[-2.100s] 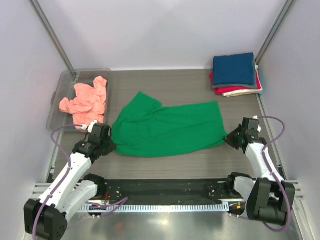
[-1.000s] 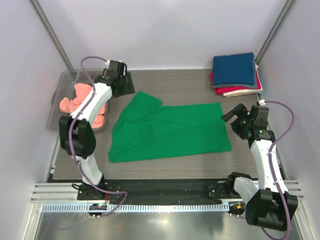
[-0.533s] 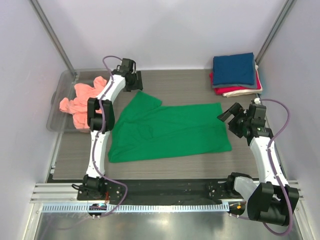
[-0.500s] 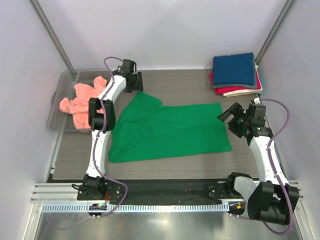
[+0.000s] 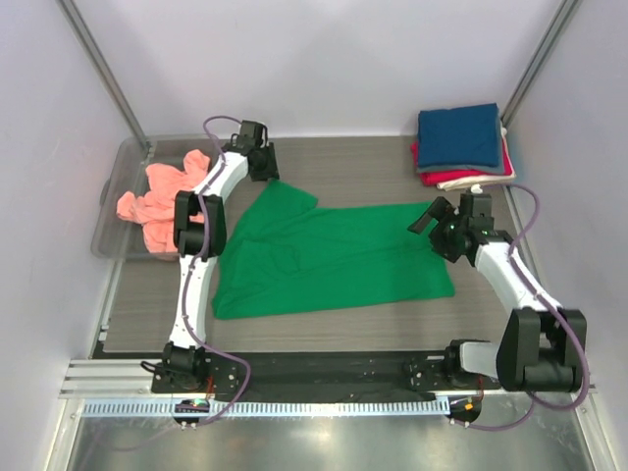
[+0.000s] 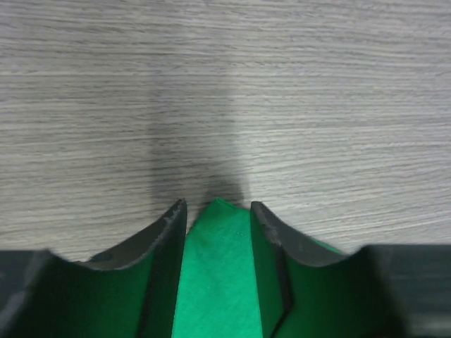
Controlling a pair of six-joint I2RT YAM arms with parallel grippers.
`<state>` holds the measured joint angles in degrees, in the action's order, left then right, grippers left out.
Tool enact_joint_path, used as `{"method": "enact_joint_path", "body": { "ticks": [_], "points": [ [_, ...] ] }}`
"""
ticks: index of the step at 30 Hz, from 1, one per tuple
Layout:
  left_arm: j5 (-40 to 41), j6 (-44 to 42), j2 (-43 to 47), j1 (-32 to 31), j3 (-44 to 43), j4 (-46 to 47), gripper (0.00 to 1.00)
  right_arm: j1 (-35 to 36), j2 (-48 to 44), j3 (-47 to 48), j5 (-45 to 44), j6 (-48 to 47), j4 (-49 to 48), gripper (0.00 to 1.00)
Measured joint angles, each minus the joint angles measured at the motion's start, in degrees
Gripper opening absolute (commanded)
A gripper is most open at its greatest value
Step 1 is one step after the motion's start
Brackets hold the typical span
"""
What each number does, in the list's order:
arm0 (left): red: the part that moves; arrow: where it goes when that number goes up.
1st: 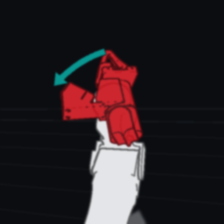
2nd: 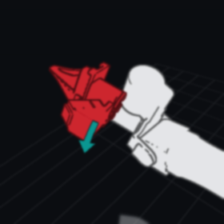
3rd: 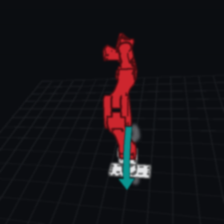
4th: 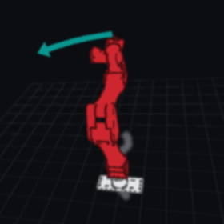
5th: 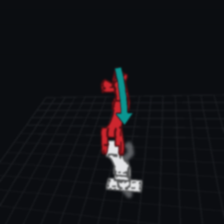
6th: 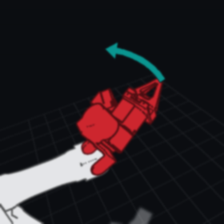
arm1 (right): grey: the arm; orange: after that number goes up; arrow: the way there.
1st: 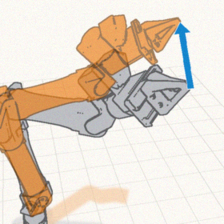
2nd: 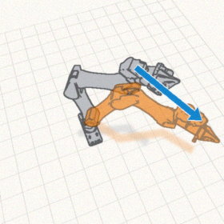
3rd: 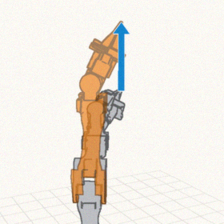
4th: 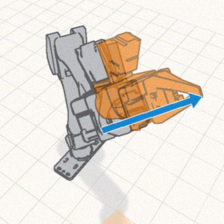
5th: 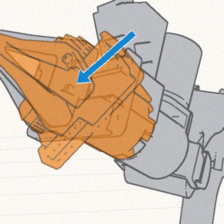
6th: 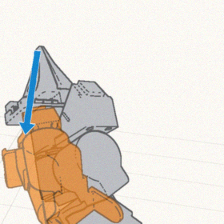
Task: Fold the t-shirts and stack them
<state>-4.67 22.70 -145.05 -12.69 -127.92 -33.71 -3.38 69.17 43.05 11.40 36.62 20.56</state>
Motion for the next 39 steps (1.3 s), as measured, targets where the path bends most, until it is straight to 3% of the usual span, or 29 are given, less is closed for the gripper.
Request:
{"method": "enact_joint_path", "body": {
  "ticks": [9,15,24,33,34,39],
  "points": [
    [-1.8,0.8,1.2,0.3,4.7,5.6,0.00,1.7,18.3,14.3,-6.9,-1.8,-2.2,0.90],
    [-4.3,1.2,1.4,0.6,6.6,9.4,0.00,1.7,35.0,29.4,-11.6,-6.4,-2.8,0.75],
    [-7.1,2.6,1.4,1.5,7.2,10.7,0.00,1.7,48.2,38.9,-19.1,-11.0,-1.1,0.54],
    [-7.5,3.1,1.4,1.6,7.2,10.7,0.00,1.8,50.3,41.2,-20.8,-12.2,-1.7,0.10],
    [-7.5,3.4,1.4,1.6,7.2,10.7,0.00,1.8,50.3,41.0,-20.8,-12.2,-1.9,0.01],
    [-7.7,4.3,1.6,1.7,7.4,10.6,0.00,1.8,49.2,38.9,-20.7,-12.1,-3.6,0.01]
  ]
}}
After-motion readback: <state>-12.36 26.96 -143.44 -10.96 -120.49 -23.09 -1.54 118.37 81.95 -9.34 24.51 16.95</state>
